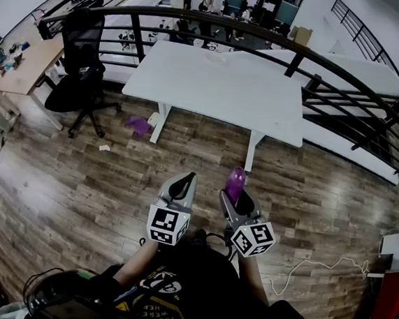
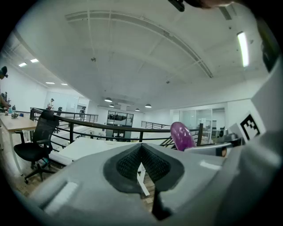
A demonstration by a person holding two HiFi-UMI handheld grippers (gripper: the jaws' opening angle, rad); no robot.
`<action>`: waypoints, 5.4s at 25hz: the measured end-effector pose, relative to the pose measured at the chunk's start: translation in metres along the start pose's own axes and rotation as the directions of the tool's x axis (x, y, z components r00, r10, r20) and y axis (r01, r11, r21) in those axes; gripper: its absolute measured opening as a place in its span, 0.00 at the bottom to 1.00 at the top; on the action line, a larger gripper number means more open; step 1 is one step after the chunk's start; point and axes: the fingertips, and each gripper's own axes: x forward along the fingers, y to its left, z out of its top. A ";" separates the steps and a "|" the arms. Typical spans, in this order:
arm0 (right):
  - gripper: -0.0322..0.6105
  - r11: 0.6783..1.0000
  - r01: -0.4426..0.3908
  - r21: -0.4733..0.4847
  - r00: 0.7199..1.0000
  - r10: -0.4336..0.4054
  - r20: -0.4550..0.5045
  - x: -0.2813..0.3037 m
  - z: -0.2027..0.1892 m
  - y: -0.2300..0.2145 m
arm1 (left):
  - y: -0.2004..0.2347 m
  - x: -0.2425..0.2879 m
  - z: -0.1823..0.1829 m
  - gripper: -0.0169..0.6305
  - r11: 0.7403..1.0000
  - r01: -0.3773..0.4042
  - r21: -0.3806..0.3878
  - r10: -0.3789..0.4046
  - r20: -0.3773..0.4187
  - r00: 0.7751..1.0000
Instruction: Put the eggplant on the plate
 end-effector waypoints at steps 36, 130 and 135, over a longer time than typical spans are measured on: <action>0.38 0.988 -0.107 0.114 0.991 0.114 -0.064 0.079 -0.003 -0.112 | 0.014 0.135 -0.022 0.03 0.999 -0.027 0.017 0.029 -0.094 0.995; 0.05 0.982 0.154 -0.106 0.987 -0.157 -0.028 0.551 0.153 -0.393 | 0.340 0.594 0.087 0.03 0.994 0.090 0.069 -0.083 -0.098 0.992; 0.05 0.979 0.197 -0.059 0.980 -0.198 -0.006 0.532 0.157 -0.401 | 0.335 0.591 0.093 0.03 0.993 0.083 0.079 -0.076 -0.090 0.993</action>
